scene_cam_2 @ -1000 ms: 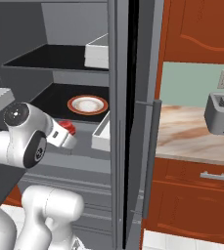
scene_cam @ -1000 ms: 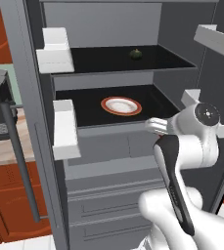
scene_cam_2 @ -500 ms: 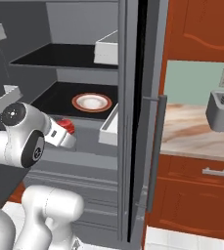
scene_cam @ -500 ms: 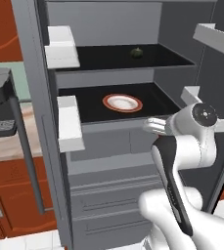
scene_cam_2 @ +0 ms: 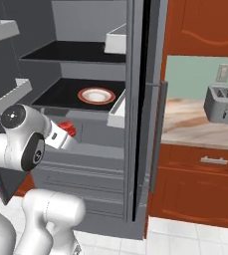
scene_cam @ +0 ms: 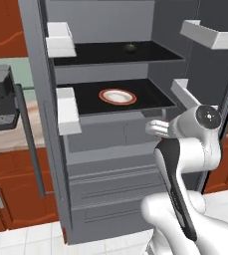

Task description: Transport the steak from the fridge to the microwave and turn on the microwave.

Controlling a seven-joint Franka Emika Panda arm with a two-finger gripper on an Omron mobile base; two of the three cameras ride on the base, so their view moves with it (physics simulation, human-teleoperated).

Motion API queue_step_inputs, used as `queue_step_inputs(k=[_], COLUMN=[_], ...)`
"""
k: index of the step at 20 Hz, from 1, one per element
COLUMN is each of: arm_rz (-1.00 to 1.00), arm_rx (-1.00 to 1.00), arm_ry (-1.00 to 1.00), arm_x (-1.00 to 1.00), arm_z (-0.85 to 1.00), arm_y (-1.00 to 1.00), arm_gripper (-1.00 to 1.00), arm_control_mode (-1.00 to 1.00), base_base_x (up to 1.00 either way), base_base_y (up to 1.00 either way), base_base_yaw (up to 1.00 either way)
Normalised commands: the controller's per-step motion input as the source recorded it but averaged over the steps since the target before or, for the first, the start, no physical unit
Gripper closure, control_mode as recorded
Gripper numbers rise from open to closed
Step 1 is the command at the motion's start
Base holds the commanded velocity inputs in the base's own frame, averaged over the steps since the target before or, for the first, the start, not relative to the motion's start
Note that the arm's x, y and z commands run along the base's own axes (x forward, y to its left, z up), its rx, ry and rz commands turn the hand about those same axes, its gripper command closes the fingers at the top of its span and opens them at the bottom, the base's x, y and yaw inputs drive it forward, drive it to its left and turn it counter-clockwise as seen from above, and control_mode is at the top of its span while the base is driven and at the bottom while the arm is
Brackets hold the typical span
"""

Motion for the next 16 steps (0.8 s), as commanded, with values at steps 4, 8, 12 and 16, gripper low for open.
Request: queue_step_inputs(k=[4, 8, 12, 16], arm_rz=[0.00, 0.00, 0.00, 0.00], arm_rx=[0.00, 0.00, 0.00, 0.00], arm_ry=[0.00, 0.00, 0.00, 0.00], arm_x=[0.00, 0.00, 0.00, 0.00], arm_z=[0.00, 0.00, 0.00, 0.00], arm_y=[0.00, 0.00, 0.00, 0.00], arm_gripper=[1.00, 1.00, 1.00, 1.00], arm_control_mode=[1.00, 1.00, 1.00, 1.00], base_base_x=[-0.36, -0.33, -0.35, -0.36], base_base_y=[0.16, 0.19, 0.13, 0.00], base_base_yaw=[-0.16, -0.21, -0.24, -0.30])
